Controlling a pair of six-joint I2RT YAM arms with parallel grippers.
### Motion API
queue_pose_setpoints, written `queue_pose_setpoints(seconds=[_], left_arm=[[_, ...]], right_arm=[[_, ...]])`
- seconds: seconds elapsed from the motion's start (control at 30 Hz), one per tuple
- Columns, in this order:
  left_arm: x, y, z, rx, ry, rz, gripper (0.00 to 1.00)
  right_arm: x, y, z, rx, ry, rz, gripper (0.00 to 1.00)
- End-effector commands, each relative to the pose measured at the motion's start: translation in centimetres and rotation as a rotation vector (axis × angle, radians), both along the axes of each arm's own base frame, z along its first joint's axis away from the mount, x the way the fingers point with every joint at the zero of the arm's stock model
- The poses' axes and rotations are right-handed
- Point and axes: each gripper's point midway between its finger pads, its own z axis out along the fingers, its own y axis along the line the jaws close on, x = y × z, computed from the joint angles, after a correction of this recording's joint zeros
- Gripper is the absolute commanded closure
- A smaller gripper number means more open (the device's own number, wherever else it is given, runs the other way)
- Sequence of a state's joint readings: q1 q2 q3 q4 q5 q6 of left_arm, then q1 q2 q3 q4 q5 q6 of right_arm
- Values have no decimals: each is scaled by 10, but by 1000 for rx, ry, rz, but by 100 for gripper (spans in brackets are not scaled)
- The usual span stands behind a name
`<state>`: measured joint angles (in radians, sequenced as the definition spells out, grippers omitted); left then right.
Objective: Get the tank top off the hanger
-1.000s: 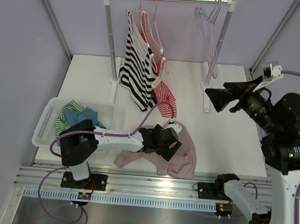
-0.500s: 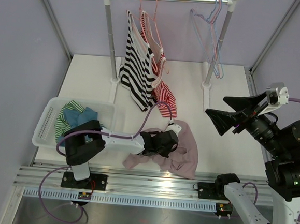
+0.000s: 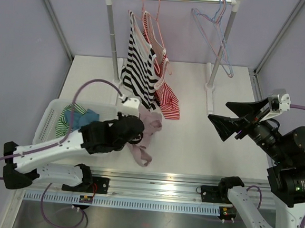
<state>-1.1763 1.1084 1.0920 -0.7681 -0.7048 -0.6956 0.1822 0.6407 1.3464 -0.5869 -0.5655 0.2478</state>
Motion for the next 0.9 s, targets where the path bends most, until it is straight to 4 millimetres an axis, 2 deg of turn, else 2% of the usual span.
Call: queue_pose_setpoints(seconds=[0.0, 0.13, 0.2, 0.23, 0.27, 0.33, 0.37, 0.43, 0.5, 0.53, 0.57, 0.6, 0.67, 0.77, 0.8, 0.87], left_arm=[[13, 75, 60, -3, -147, 235, 100], [20, 127, 96, -6, -207, 335, 100], [21, 143, 109, -29, -228, 364, 100], [22, 145, 111, -47, -221, 351, 100], [27, 162, 119, -54, -247, 397, 100], [32, 172, 119, -63, -237, 420, 100], [37, 192, 116, -43, -235, 492, 100], [47, 212, 108, -37, -216, 563, 100], [57, 224, 90, -34, -167, 600, 100], [66, 217, 77, -68, -111, 558, 100], [73, 238, 67, -81, -88, 626, 100], [79, 235, 58, -112, -52, 602, 100], [89, 251, 37, -114, 16, 655, 100], [90, 257, 4, -152, 123, 723, 100], [85, 260, -16, -151, 164, 773, 100], [79, 257, -36, -243, 196, 865, 100]], right_arm=[[1, -1, 13, 20, -57, -10, 0], [1, 0, 16, 34, -61, -6, 0], [3, 1, 16, 42, -59, -2, 0], [3, 1, 16, 45, -60, 0, 1], [4, 2, 15, 47, -56, 2, 1], [5, 3, 15, 50, -53, 9, 1], [6, 4, 13, 53, -44, 13, 1], [7, 5, 14, 56, -45, 19, 0], [7, 7, 13, 60, -46, 33, 0], [8, 8, 12, 61, -44, 41, 1], [9, 9, 12, 61, -42, 44, 1], [10, 9, 11, 61, -38, 44, 0], [11, 10, 9, 65, -32, 49, 1], [14, 13, 6, 71, -25, 65, 0], [14, 13, 5, 73, -24, 68, 1], [18, 14, 3, 82, -22, 70, 1]])
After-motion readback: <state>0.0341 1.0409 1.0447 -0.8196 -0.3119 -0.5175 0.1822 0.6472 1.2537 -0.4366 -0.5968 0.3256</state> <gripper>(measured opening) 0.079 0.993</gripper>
